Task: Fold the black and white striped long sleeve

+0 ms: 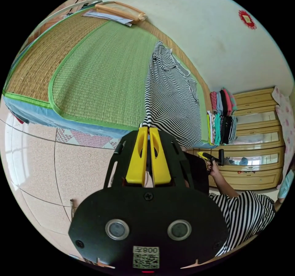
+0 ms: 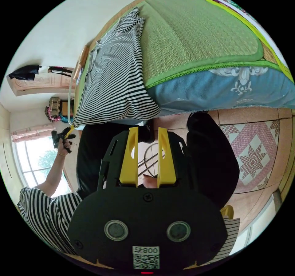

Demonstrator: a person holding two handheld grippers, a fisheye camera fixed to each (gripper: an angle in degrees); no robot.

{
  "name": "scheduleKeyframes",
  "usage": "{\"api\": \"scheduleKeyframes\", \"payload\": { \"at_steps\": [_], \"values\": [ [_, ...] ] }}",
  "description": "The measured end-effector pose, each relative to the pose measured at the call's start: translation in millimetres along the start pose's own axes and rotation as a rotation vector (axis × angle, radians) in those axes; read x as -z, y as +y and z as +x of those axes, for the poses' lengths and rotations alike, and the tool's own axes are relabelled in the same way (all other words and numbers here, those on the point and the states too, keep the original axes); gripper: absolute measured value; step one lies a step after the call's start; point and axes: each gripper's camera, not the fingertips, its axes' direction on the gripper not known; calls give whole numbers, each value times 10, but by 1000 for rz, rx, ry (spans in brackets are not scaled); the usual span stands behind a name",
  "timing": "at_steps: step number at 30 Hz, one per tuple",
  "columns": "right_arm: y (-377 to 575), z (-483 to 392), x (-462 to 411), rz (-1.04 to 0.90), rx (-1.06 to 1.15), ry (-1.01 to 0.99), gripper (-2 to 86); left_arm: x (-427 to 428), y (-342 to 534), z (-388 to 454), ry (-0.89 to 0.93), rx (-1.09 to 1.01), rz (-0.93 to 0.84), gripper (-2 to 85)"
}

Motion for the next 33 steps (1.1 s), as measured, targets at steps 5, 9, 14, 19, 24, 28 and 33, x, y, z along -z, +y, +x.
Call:
{"api": "scheduleKeyframes", "payload": {
  "at_steps": [5, 9, 14, 19, 24, 28, 33],
  "values": [
    [-169, -167, -272, -35, 57, 16, 117, -129, -24, -116, -56, 13, 2, 8],
    [-228, -331, -409, -61, 127, 70, 131, -209, -40, -269, -86, 61, 30, 9],
    [-255, -353, -546, -73, 147, 78, 133, -346, -71, -395, -124, 104, 47, 8],
    [-276, -371, -679, -72, 184, 62, 134, -455, -118, -542, -133, 160, 69, 7],
    [-298, -391, -822, -51, 222, 35, 130, -649, -197, -615, -162, 164, 43, 8],
    [-331, -315, -946, -49, 215, 35, 116, -740, -224, -675, -171, 166, 32, 8],
    [-337, -106, -1079, -60, 221, -13, 91, -837, -240, -783, -163, 179, 36, 7]
  ]
}}
